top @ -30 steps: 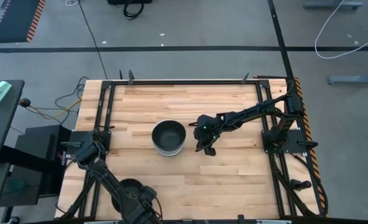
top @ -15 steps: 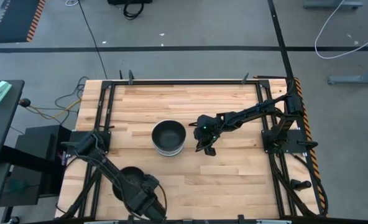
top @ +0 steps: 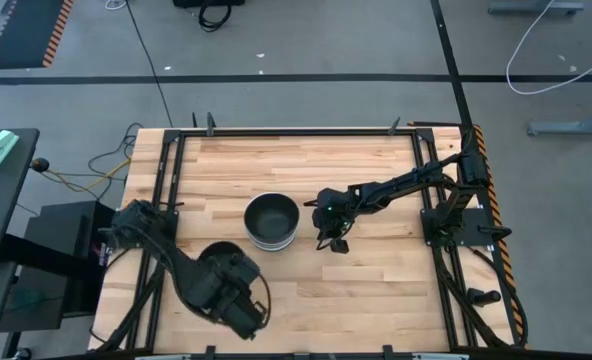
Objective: Nest bowls inside each other
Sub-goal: Stack the black bowl on top of the black bowls
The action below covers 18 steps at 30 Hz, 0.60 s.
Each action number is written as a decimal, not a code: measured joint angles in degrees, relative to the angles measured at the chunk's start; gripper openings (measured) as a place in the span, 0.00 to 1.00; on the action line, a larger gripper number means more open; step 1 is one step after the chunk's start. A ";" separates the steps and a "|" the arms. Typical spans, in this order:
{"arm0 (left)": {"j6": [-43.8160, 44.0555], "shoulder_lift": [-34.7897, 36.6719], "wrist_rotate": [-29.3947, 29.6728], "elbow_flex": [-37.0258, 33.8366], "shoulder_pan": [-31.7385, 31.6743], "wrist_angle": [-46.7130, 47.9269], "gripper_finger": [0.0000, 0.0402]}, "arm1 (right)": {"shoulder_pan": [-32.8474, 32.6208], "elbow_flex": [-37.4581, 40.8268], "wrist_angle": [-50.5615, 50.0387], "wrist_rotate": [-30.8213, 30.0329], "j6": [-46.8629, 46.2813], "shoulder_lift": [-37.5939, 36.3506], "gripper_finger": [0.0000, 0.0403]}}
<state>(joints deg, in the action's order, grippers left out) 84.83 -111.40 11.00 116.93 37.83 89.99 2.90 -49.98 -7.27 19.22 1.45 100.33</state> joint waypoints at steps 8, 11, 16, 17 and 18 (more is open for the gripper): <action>-7.58 4.00 0.13 0.19 -6.58 0.06 0.03 | -0.46 0.00 -0.30 -0.62 0.06 0.00 0.03; -7.93 6.17 0.14 0.19 -7.54 0.02 0.03 | -0.54 0.00 -0.43 -0.79 0.15 0.00 0.02; -5.95 10.34 2.50 0.28 -6.37 0.05 0.03 | -0.58 0.00 -0.37 -1.12 0.29 0.00 0.03; -5.92 10.89 3.14 0.28 -5.95 0.08 0.03 | -0.58 0.00 -0.39 -1.36 0.51 0.00 0.03; -6.03 11.44 4.13 0.28 -5.60 0.03 0.03 | -0.58 0.00 -0.39 -1.78 0.68 0.00 0.03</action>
<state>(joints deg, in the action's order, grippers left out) 78.80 -99.96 15.12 117.21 32.23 90.03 2.33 -49.98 -7.66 17.44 2.13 100.33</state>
